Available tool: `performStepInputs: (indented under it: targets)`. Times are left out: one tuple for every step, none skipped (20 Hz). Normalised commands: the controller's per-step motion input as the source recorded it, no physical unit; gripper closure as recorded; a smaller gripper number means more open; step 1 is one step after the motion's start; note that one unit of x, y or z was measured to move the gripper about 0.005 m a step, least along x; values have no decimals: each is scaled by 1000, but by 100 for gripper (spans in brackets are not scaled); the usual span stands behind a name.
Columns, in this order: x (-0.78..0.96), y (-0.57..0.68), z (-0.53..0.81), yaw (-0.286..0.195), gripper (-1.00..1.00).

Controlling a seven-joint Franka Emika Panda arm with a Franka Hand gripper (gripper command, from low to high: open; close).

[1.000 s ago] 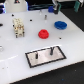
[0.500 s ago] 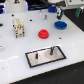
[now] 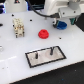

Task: Insert the blue gear onto the right peg, followed by the red gear

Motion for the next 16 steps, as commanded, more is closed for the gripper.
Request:
performStepInputs:
  targets:
    - [-213,-96,-116,0,-100]
    - [-241,-68,-91,0,-100]
    - [-76,-9,-97,0,-100]
    - [-7,27,15,0,-100]
    - [-331,-15,28,0,-100]
    - [-51,0,0,0,-100]
    - [-146,17,0,0,-100]
    - [-263,80,0,0,-100]
    - [-343,77,0,0,-100]
    - [-400,46,0,0,-100]
    - [-420,26,-6,0,-100]
    - [-449,20,-23,0,-100]
    - [-457,0,-34,0,-100]
    - [-469,0,-43,0,-100]
    - [-434,0,-43,0,-100]
    - [-414,0,-49,0,-100]
